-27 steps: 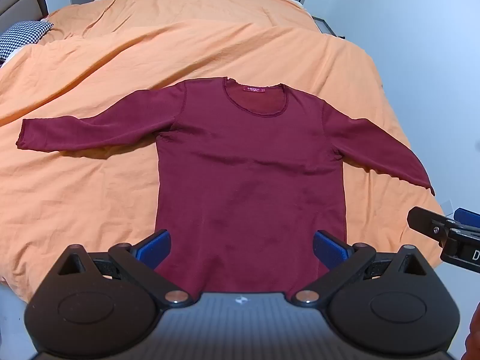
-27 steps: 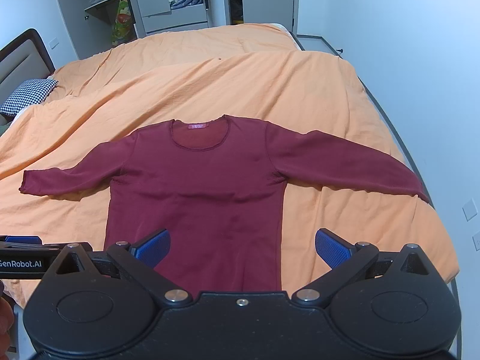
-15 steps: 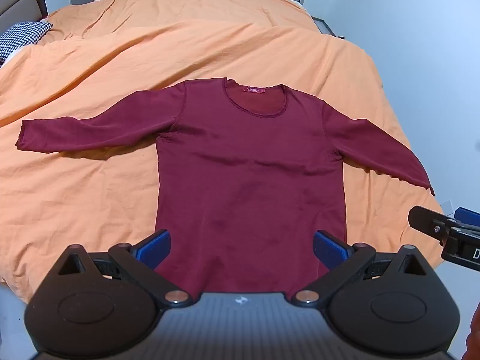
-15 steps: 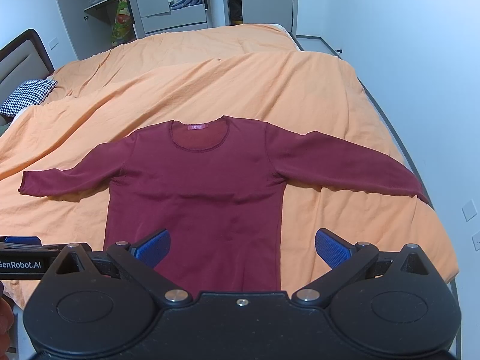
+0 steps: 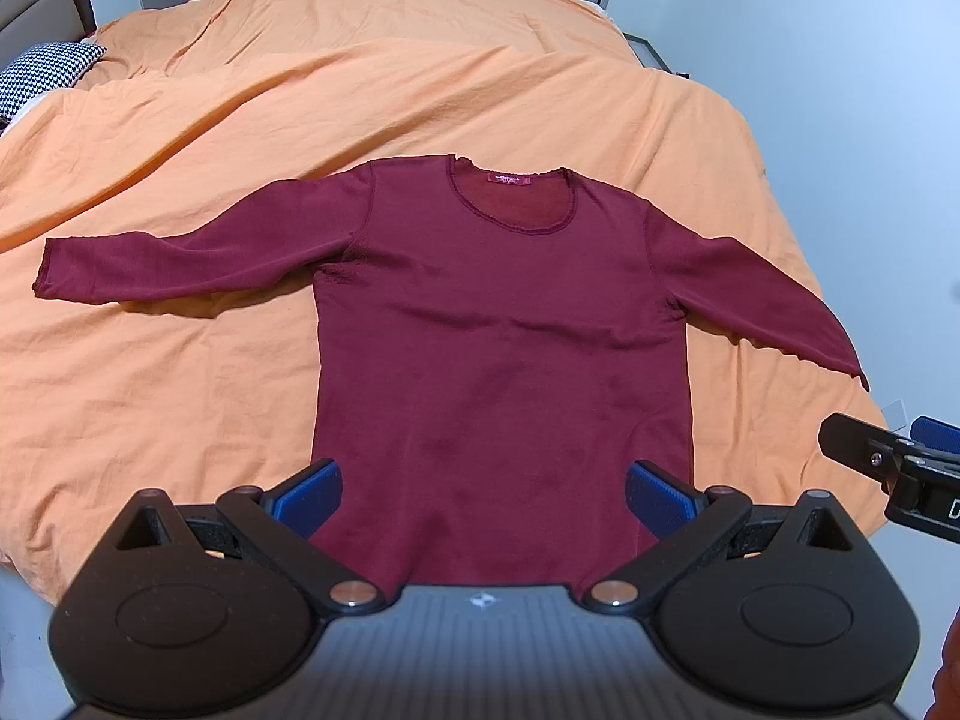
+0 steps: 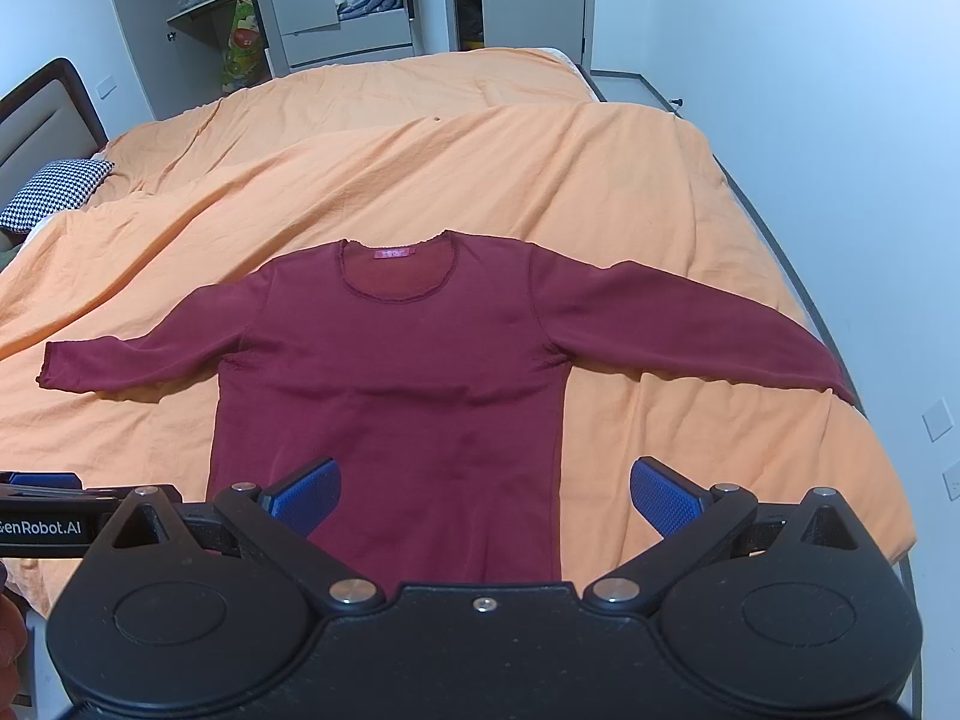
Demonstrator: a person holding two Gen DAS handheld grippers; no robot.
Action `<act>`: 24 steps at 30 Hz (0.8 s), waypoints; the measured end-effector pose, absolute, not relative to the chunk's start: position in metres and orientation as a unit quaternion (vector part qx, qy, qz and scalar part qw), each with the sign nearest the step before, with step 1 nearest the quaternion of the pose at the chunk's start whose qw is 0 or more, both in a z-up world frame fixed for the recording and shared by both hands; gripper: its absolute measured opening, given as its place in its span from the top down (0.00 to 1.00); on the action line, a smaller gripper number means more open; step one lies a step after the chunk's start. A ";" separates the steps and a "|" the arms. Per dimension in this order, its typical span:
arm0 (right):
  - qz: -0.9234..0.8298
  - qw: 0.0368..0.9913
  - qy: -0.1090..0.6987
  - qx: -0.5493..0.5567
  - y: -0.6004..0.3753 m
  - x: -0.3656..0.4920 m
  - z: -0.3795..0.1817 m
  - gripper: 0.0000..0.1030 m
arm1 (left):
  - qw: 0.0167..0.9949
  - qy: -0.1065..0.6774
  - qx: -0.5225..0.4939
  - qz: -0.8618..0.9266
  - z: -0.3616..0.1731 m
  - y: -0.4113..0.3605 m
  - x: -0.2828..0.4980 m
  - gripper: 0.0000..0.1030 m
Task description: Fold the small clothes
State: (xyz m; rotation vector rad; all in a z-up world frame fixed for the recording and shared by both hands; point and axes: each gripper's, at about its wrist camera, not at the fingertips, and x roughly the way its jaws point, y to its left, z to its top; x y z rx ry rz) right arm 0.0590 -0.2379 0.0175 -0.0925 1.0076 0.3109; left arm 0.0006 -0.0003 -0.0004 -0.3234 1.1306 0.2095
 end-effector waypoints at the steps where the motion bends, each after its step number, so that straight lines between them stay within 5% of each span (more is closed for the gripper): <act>1: 0.148 0.863 0.481 -0.044 -0.238 0.059 0.018 0.01 | 0.827 0.532 -0.152 0.099 0.000 0.000 0.001 0.00; 24: 0.114 0.874 0.471 -0.046 -0.227 0.054 0.023 0.01 | 0.837 0.523 -0.144 0.072 0.003 0.015 0.003 0.00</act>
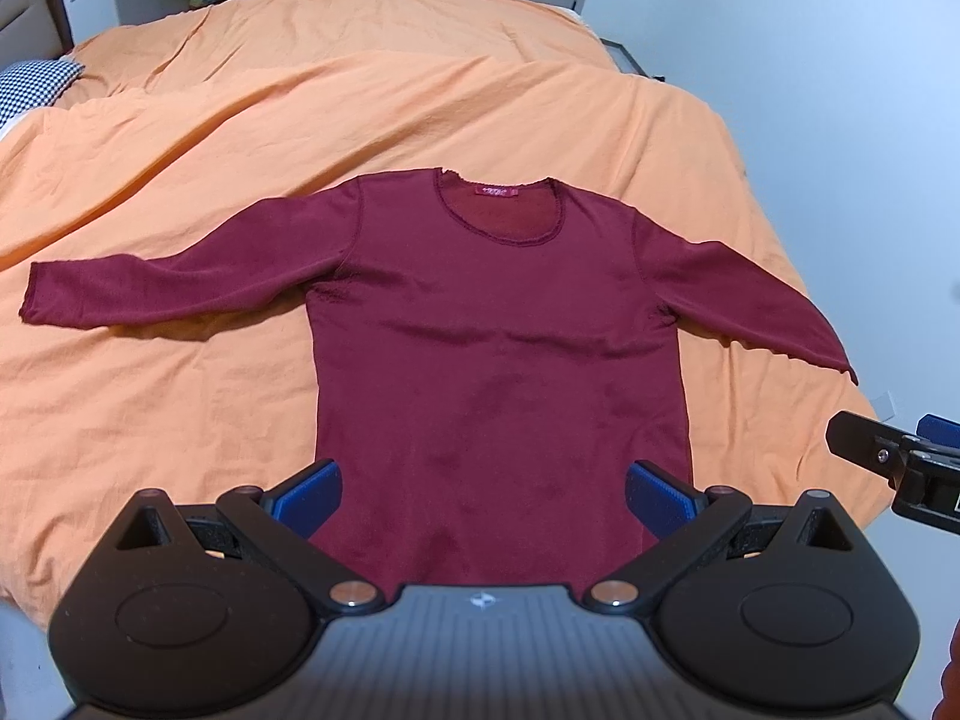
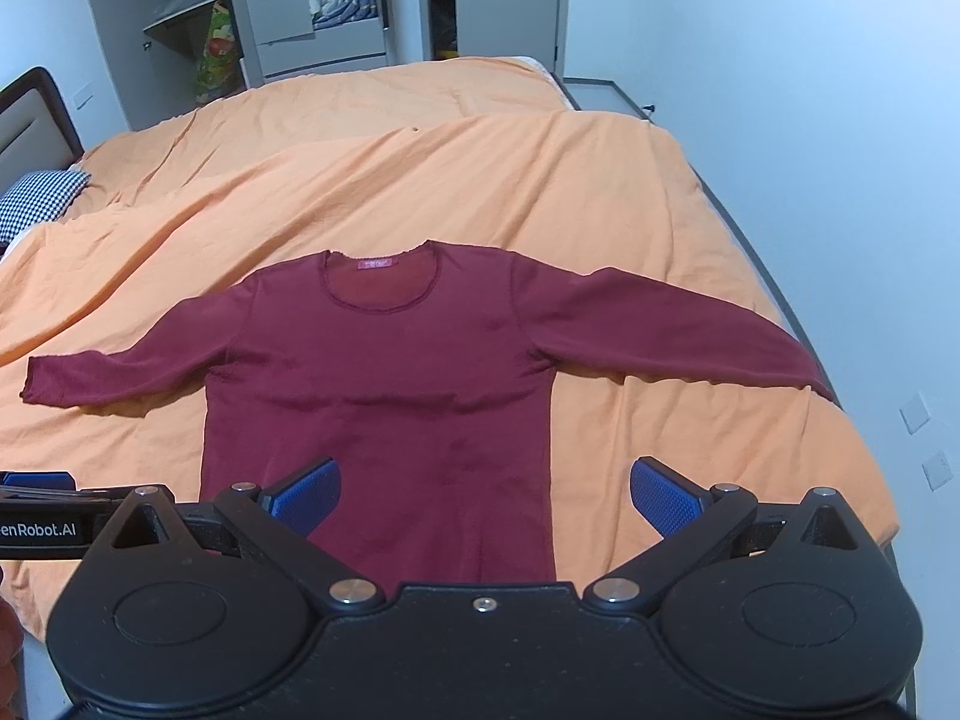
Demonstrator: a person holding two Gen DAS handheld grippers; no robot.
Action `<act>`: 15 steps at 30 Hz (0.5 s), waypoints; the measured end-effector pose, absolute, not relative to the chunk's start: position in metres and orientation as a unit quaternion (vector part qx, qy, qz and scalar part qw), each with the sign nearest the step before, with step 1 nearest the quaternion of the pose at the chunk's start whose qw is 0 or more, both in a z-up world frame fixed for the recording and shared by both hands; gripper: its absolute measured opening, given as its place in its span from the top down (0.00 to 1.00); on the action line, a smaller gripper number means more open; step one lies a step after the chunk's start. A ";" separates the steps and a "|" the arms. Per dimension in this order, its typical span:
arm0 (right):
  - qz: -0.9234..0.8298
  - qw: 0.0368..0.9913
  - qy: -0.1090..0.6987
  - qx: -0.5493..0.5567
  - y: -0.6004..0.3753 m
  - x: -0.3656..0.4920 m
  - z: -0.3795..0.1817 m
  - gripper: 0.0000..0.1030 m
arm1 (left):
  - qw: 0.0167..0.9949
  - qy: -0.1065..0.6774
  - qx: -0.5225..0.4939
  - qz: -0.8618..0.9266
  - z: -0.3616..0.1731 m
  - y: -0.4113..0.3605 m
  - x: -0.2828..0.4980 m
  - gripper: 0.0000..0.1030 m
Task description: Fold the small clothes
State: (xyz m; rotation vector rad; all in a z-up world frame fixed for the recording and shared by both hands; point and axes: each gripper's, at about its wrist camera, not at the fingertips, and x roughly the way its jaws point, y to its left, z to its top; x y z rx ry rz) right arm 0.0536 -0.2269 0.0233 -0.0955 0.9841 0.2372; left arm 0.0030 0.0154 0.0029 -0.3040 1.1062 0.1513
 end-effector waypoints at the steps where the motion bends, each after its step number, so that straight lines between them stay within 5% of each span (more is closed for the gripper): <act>1: 0.110 0.875 0.470 -0.045 -0.226 0.054 0.024 0.01 | 0.838 0.522 -0.142 0.068 0.003 0.017 0.003 0.00; 15: 0.094 0.909 0.405 0.015 -0.213 0.014 0.028 0.00 | 0.859 0.497 -0.120 -0.023 -0.006 0.036 0.008 0.00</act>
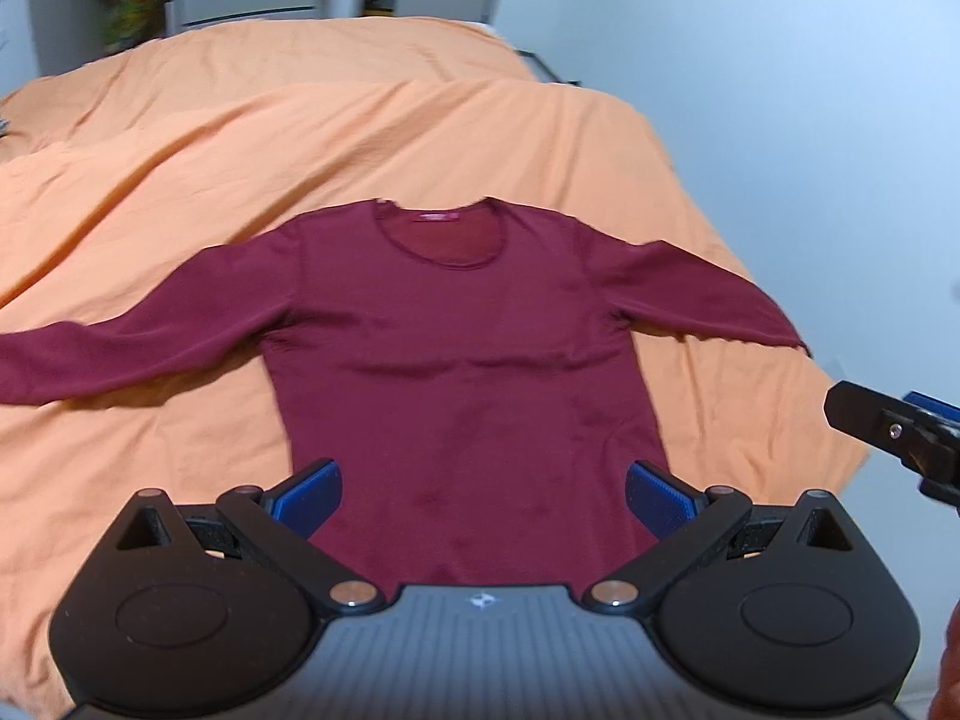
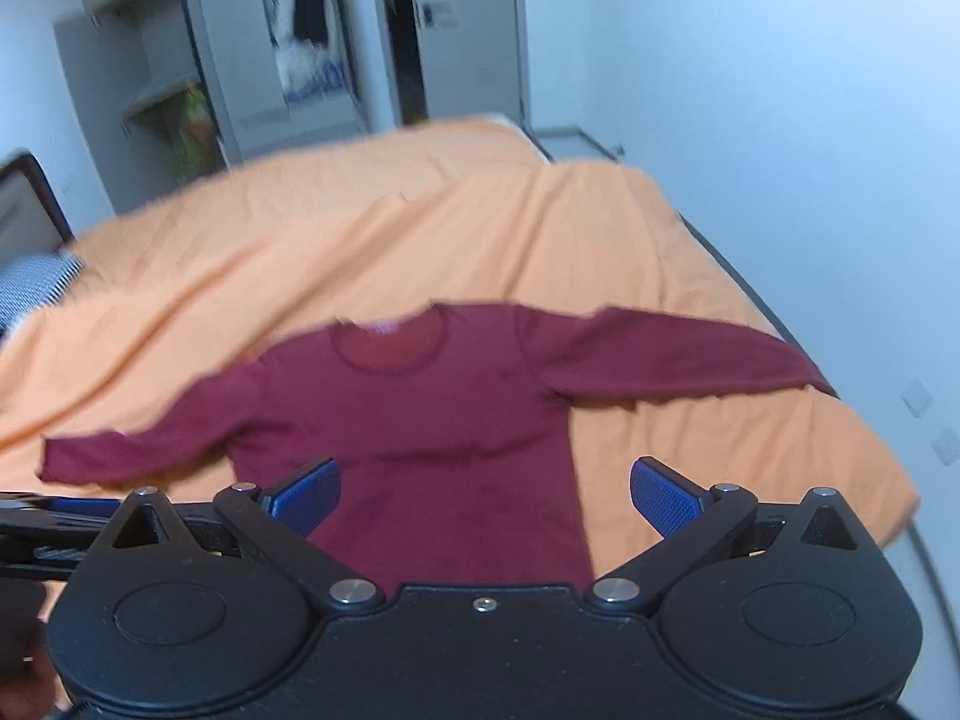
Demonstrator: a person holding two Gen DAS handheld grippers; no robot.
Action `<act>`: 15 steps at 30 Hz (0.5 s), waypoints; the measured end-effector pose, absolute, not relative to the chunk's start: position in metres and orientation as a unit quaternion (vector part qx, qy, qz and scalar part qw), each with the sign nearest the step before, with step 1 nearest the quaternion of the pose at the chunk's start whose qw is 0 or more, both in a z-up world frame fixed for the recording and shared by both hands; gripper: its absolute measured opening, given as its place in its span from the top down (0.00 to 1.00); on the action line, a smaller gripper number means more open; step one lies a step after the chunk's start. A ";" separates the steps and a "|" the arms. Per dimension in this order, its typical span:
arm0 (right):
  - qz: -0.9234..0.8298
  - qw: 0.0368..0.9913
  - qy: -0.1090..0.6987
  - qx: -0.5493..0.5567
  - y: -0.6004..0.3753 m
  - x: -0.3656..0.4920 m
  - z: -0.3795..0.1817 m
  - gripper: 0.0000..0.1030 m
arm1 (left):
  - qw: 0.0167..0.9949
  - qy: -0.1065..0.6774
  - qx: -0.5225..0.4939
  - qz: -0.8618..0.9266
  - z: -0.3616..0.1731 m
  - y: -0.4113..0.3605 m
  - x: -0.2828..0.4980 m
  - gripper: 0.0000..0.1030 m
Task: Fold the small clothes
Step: 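Grasp the cuff of the sleeve nearest the right tool with the right tool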
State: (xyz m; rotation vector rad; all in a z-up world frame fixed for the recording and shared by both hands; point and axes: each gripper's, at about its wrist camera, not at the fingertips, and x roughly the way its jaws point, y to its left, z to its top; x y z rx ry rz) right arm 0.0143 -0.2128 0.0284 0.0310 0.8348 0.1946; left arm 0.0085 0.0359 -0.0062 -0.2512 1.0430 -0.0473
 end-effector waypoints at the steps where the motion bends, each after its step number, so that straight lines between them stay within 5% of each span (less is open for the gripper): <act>1: 0.094 0.910 0.402 0.018 -0.214 0.012 0.027 0.00 | 0.857 0.500 -0.117 -0.031 -0.009 0.033 0.011 0.00; 15: 0.022 0.889 0.440 0.126 -0.349 0.078 -0.026 0.01 | 0.839 0.526 -0.129 -0.056 -0.042 -0.035 0.078 0.00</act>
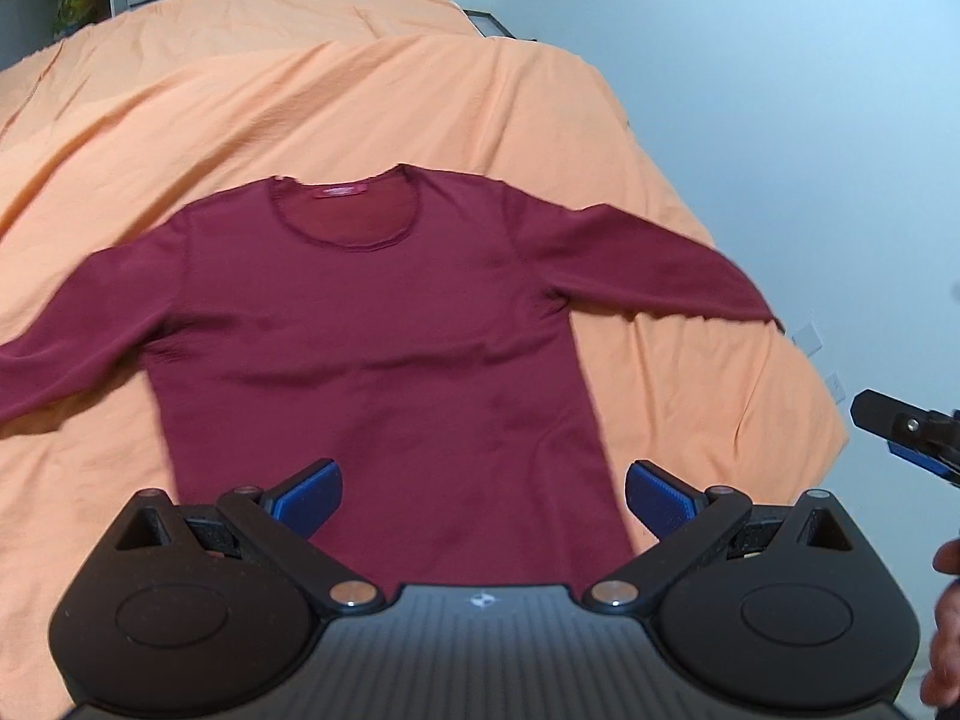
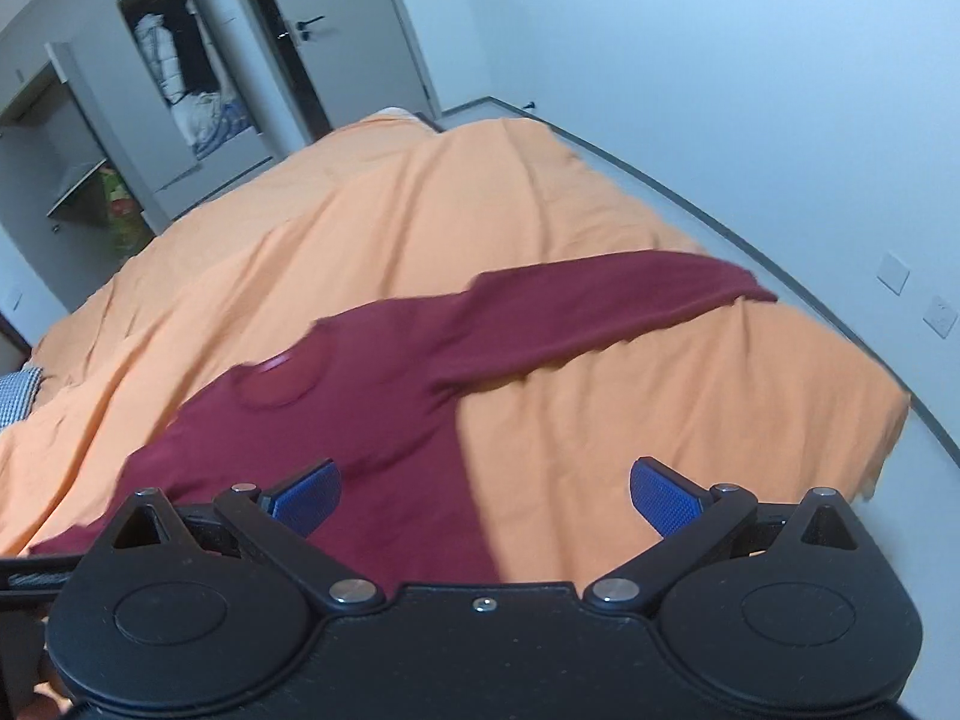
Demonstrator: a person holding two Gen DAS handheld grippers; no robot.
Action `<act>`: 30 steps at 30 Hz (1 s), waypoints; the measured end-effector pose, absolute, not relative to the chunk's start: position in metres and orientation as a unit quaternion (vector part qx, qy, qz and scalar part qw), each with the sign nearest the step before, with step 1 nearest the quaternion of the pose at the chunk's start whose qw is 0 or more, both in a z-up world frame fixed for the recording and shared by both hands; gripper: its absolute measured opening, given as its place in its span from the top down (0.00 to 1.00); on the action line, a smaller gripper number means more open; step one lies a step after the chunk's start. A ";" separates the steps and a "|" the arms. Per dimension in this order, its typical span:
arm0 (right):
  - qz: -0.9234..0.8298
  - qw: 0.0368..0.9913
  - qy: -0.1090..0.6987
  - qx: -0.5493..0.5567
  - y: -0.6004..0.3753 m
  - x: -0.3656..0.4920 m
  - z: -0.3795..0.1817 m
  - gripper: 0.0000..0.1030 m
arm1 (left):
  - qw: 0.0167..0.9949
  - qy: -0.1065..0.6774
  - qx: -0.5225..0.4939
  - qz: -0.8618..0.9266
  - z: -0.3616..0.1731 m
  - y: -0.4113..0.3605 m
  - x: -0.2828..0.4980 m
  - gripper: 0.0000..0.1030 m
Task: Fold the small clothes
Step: 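Grasp the cuff of the sleeve nearest the right tool with the right tool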
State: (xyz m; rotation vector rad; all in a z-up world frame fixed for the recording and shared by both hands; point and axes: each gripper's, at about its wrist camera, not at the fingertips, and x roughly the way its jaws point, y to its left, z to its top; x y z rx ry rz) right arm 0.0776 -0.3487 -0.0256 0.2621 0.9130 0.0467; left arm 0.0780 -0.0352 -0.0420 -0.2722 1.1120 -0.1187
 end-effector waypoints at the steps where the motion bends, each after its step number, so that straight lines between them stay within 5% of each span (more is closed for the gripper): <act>1: 0.024 0.890 0.436 0.132 -0.365 0.092 -0.033 0.01 | 0.837 0.528 -0.136 -0.055 -0.047 -0.044 0.089 0.00; 11: 0.013 0.873 0.430 0.232 -0.534 0.236 -0.125 0.07 | 0.820 0.556 -0.138 -0.010 -0.080 -0.143 0.202 0.00; 21: -0.053 0.792 0.442 0.417 -0.634 0.298 -0.253 0.33 | 0.826 0.552 -0.115 -0.009 -0.089 -0.199 0.267 0.00; 27: -0.071 0.764 0.416 0.488 -0.649 0.303 -0.285 0.43 | 0.820 0.560 -0.121 0.005 -0.093 -0.200 0.276 0.00; 30: -0.078 0.760 0.411 0.498 -0.649 0.312 -0.291 0.56 | 0.817 0.564 -0.122 0.013 -0.095 -0.194 0.275 0.00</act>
